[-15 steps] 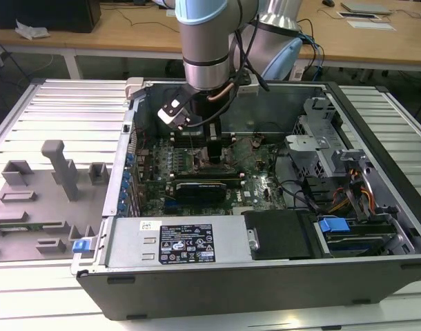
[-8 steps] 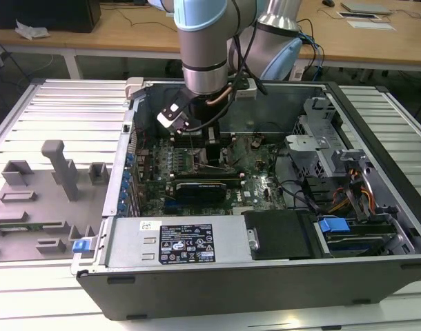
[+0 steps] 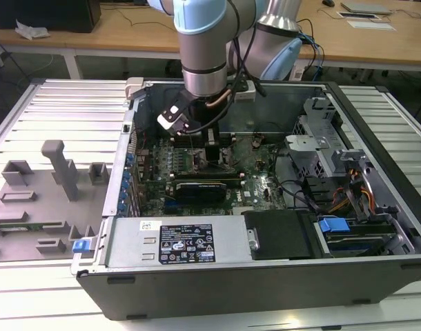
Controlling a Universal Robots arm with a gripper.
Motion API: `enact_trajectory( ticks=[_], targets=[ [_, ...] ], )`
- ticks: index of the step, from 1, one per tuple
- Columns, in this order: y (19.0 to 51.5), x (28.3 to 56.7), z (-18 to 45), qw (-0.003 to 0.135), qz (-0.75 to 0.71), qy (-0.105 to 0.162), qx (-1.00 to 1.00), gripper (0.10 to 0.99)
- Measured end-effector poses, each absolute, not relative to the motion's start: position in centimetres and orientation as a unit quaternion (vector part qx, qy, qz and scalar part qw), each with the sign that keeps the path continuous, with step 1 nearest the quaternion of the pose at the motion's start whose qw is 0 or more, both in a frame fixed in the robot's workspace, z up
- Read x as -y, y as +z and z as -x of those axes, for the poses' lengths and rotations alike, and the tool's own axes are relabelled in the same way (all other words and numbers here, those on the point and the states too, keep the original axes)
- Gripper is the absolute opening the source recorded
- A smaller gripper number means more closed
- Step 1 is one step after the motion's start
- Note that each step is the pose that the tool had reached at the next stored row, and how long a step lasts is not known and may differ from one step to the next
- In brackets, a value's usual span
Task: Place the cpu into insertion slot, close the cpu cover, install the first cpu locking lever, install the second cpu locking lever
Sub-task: 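Place the cpu into insertion slot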
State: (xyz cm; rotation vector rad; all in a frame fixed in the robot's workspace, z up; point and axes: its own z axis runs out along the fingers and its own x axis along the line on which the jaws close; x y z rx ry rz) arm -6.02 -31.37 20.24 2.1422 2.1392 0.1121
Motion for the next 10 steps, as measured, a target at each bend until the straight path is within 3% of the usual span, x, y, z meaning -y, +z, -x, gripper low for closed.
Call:
enact_trajectory(
  ticks=[10],
  targets=[
    [19.79, 31.27, 6.04, 0.056, -0.706, 0.037, -0.705, 0.541]
  ],
)
